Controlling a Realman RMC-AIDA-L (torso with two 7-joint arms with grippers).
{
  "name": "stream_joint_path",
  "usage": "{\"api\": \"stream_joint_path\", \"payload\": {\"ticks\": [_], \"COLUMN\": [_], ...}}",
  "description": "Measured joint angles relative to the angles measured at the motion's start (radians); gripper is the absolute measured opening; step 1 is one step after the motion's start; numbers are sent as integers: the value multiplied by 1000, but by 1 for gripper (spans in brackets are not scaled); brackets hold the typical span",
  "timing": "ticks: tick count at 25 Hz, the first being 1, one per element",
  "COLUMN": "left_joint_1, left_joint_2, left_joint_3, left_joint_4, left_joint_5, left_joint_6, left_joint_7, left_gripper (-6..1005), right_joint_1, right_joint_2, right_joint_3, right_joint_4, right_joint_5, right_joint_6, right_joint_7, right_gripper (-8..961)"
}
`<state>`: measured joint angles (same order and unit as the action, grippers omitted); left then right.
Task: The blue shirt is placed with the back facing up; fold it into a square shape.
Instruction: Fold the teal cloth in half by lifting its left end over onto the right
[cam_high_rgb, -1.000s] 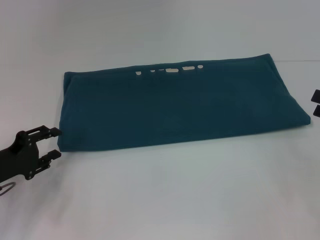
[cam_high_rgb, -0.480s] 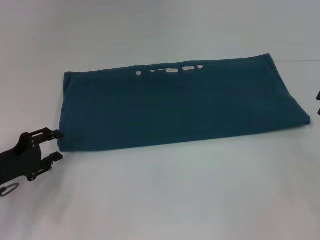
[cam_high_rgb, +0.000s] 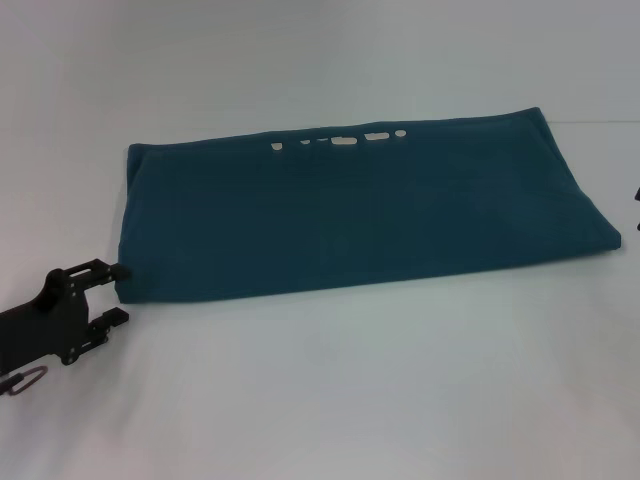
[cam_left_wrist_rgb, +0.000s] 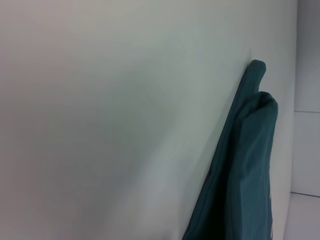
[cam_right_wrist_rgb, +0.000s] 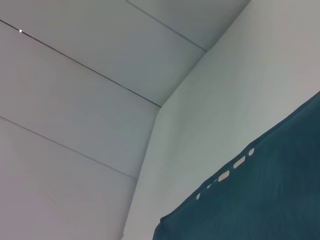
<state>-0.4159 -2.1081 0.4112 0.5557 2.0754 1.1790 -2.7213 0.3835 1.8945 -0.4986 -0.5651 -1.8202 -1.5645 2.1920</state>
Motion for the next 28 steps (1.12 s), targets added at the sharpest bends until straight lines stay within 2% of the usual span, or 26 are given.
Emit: {"api": "stream_joint_path", "payload": {"ticks": [28], "left_joint_1": [-66], "left_joint_2": [5], "left_joint_3": [15], "left_joint_4": [-63], "left_joint_5": [0], "left_joint_6": [-87], "left_joint_7": [0], "left_gripper": [609], "right_joint_1": [-12], "right_joint_2": [0], "right_joint_3": [29], "right_joint_4": [11], "right_joint_5": [2], "right_joint_6": [7], "right_joint_7": [-2], "right_gripper": [809]}}
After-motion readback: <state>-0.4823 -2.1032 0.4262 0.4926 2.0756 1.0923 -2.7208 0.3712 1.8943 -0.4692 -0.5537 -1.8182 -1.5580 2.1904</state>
